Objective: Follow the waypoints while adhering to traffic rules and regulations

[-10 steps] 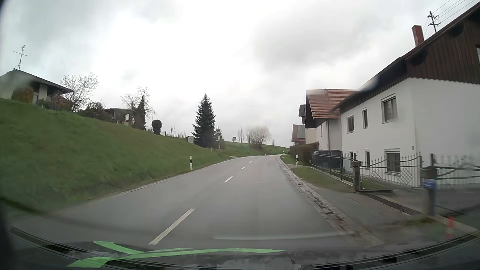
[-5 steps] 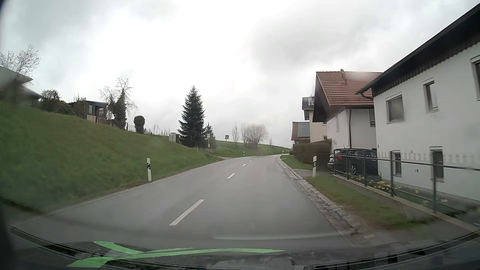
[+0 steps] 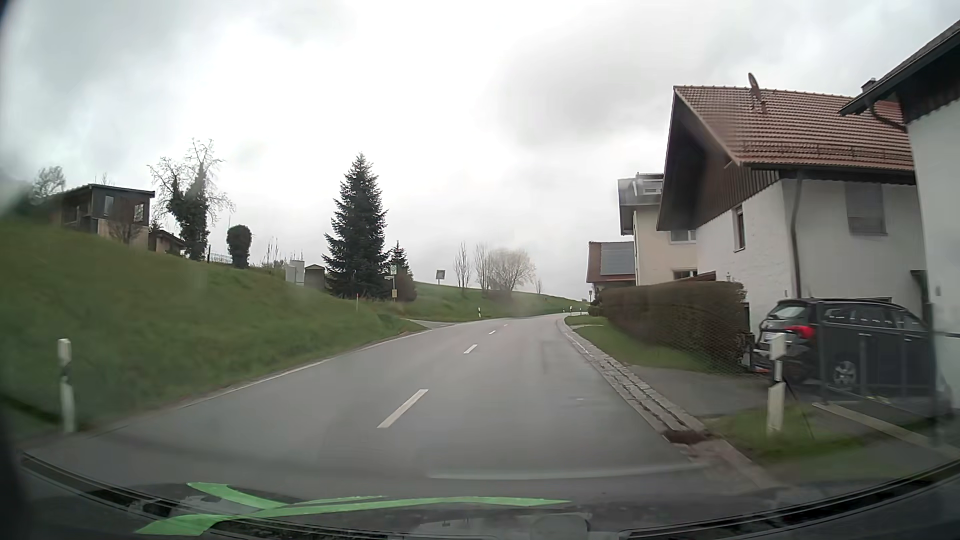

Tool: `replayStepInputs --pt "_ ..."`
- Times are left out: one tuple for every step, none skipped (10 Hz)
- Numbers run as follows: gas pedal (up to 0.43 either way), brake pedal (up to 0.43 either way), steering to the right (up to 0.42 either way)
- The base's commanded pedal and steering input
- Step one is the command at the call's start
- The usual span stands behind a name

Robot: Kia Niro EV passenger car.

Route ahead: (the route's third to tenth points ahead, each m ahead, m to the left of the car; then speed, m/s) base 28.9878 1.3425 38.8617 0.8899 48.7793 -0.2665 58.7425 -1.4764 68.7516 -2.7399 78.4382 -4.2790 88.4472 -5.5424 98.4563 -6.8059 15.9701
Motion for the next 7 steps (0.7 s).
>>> replayStepInputs --pt "0.118 0.000 0.003" --pt "0.130 0.000 0.003" --pt "0.138 0.000 0.003" --pt "0.150 0.000 0.002" --pt "0.150 0.000 0.003" --pt "0.138 0.000 0.004" --pt "0.130 0.000 0.004"
